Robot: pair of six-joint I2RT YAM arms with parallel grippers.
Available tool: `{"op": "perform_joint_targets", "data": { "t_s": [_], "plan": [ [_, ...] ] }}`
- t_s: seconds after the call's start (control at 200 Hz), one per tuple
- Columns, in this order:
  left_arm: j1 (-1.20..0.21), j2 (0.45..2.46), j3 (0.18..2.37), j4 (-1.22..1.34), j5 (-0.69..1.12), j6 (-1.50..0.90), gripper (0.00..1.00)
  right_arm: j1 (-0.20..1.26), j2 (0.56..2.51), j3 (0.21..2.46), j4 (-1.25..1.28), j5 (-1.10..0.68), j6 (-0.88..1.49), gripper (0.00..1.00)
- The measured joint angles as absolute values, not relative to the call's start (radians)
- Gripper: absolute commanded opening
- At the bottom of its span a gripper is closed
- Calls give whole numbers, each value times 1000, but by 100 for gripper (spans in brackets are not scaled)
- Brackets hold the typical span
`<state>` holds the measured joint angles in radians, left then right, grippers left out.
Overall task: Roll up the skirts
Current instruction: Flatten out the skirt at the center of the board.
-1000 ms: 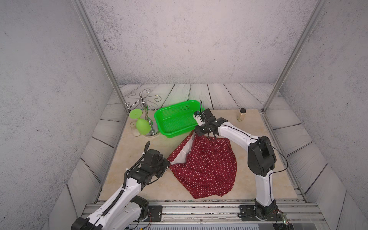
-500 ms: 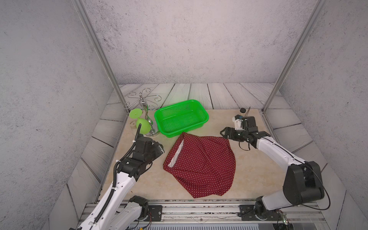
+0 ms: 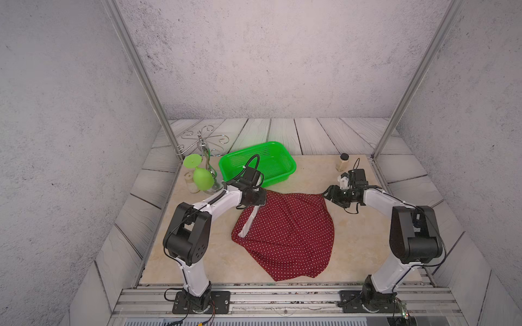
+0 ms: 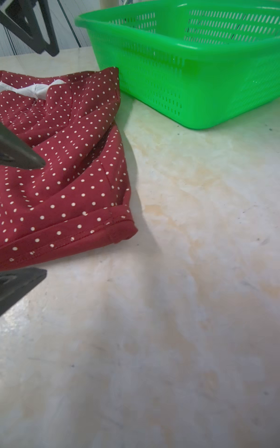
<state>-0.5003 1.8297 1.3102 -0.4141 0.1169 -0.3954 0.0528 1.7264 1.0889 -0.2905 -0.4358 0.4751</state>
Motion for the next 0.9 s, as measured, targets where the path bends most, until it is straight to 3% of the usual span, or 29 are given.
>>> {"op": "perform_joint_targets", "data": {
  "t_s": [0.415,0.47,0.6,0.711,0.896],
  "plan": [
    [-529,2045,1477,-385,-91,-340,54,59,1795,1104,-329,-435,450,66],
    [-533,2066,1498,-392,-98,-335,46,66,1818,1124,-343,-431,441,66],
    [-538,2096,1527,-393,-83,-337,6,95,1874,1188,-387,-383,413,65],
    [-539,2085,1521,-391,-54,-328,0,120,1901,1241,-435,-332,388,63],
    [-539,1905,1426,-374,-6,-327,0,186,1965,1342,-507,-246,322,46]
  ]
}}
